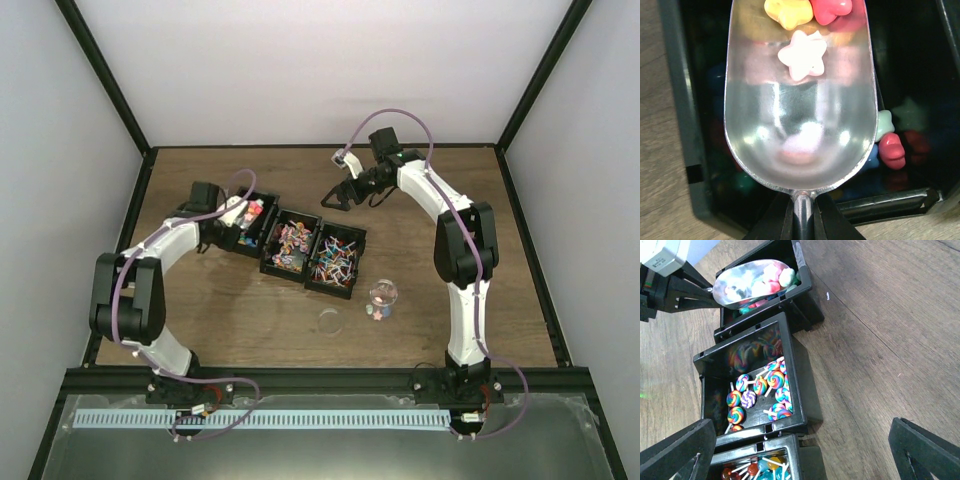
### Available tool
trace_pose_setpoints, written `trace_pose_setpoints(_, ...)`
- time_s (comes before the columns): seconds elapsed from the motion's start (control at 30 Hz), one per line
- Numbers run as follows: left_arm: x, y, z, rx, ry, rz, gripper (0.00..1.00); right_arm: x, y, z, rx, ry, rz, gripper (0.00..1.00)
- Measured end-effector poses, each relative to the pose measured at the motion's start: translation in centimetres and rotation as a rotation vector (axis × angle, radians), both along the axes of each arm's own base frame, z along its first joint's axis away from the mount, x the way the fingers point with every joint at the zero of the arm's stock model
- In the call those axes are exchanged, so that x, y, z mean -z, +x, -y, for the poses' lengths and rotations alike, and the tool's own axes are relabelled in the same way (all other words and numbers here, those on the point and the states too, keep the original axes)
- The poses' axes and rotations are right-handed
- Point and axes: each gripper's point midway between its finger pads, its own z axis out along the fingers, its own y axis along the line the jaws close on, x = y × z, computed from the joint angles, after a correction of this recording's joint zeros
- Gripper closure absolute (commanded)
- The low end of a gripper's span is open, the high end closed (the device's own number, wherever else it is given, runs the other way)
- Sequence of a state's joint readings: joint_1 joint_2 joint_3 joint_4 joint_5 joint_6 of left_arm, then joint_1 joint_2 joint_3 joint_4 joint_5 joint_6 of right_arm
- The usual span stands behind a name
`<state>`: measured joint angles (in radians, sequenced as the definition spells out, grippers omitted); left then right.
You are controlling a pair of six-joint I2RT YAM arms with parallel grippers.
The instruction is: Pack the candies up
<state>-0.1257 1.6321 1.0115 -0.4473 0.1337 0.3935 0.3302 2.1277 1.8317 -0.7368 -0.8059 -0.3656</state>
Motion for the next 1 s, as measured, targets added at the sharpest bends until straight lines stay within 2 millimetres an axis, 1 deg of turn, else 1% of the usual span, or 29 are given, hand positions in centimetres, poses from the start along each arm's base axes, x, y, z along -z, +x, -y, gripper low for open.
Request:
trace_pose_setpoints(0.13, -0.7, 0.0, -0.8, -0.012, -0.003, 0.024, 0.96, 0.0, -0.1, 0.0, 0.000, -0.001, -0.004, 0.03)
trace_pose_setpoints(0.3, -0.8, -1.1, -1.5, -0.011, -0.006, 0.030, 0.96, 0.1, -0.2, 0.1, 0.000, -0.004, -0.011, 0.03)
trace_pose_setpoints(0.43, -1.2, -2.0, -1.6, -0.006, -0.031, 0.047, 0.96, 0.2, -0.3, 0.1, 0.000, -0.006, -0.018, 0.03)
trace_pose_setpoints(0.57, -2.6, -2.7, -1.2, 0.008, -0.075, 0.123, 0.96, 0.2, -0.4, 0.1, 0.000, -0.007, -0.021, 0.03)
trace_pose_setpoints(0.7, -3.6, -2.8, -0.8, 0.017, -0.122, 0.178, 0.96, 0.3, -0.4, 0.2, -0.001, -0.009, -0.023, 0.03)
trace_pose_setpoints(0.83, -4.3, -2.2, -0.7, 0.002, -0.177, 0.211, 0.96, 0.3, -0.5, 0.2, -0.002, -0.012, -0.030, 0.03)
trace_pose_setpoints(1.0, -4.6, -2.0, -0.6, 0.001, -0.199, 0.222, 0.96, 0.4, -0.7, 0.3, -0.006, -0.015, -0.033, 0.03)
